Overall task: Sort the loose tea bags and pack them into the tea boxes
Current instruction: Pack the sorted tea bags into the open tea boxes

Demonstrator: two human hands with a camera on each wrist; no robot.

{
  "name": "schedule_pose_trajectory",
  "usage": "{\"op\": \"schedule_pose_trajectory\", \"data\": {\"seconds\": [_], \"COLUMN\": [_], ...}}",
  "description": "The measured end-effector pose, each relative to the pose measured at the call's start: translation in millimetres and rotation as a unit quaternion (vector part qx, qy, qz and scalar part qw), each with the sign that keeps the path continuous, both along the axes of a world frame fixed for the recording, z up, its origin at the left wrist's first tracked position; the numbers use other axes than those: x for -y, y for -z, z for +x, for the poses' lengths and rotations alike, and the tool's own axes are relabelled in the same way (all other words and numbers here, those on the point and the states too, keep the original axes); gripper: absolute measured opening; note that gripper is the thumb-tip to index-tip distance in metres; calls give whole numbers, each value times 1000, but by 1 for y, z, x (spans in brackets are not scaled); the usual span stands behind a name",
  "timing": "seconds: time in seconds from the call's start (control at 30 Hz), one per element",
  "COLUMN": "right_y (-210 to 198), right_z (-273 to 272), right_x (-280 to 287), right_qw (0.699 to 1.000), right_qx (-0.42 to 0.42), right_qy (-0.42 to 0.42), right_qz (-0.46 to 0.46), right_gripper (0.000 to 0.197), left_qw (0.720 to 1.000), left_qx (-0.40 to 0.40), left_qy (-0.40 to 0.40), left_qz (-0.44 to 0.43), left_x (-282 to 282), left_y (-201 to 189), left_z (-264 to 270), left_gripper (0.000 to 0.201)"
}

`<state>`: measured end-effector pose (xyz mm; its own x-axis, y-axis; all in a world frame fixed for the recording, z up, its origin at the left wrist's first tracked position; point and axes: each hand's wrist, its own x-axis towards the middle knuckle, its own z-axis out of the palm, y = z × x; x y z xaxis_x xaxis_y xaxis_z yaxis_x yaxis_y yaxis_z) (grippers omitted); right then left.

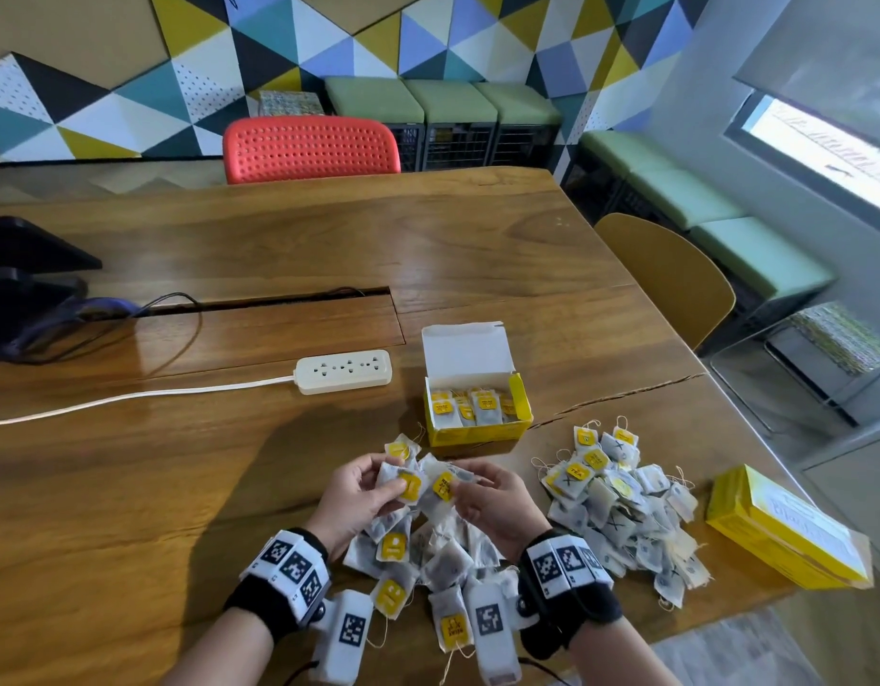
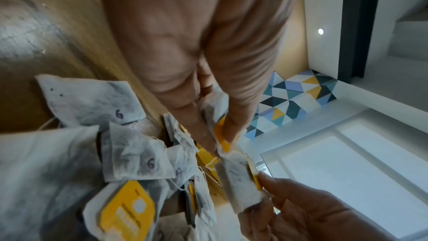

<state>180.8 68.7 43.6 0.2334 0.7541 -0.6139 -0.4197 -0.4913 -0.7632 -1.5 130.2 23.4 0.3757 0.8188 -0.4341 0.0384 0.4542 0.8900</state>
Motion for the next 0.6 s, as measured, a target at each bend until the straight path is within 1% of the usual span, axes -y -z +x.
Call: {"op": "schedule_pose_trajectory", "data": {"seconds": [0.07,0.13,0.2,0.3,0.37,0.47,0.57,0.6], "right_y": [1,2,4,4,3,-2,-12,-15], "right_z": [1,3,4,5,7,8,7,6], "right_x": [0,-2,-2,-3,-2,-2,-3,-3], "right_qw": [1000,999,997,994,992,982,964,953], "right_qx": [15,34,53,82,111,175,248,282], "right_qy": [-10,-30,-45,-58,-63,-76,-77,-83], "right_qz": [-9,-22,-35,-33,-20,11,55,71], "right_gripper": [20,23,23,14,10,9,14,16], "left_qw": [999,997,996,995,992,992,992,994], "left_qx": [-39,-66,-67,-76,-91,-96,-112,-102], "left_qy": [19,44,53,67,77,64,54,50], "left_qz": [18,24,17,19,39,46,22,3], "left_x": [-1,-2,-3,-3,-3,-4,-6,-6], "left_y": [1,1,3,6,6,6,8,7], "left_z": [-1,-1,0,2,3,4,4,6], "left_gripper": [29,32,28,17,17,14,18,20]}}
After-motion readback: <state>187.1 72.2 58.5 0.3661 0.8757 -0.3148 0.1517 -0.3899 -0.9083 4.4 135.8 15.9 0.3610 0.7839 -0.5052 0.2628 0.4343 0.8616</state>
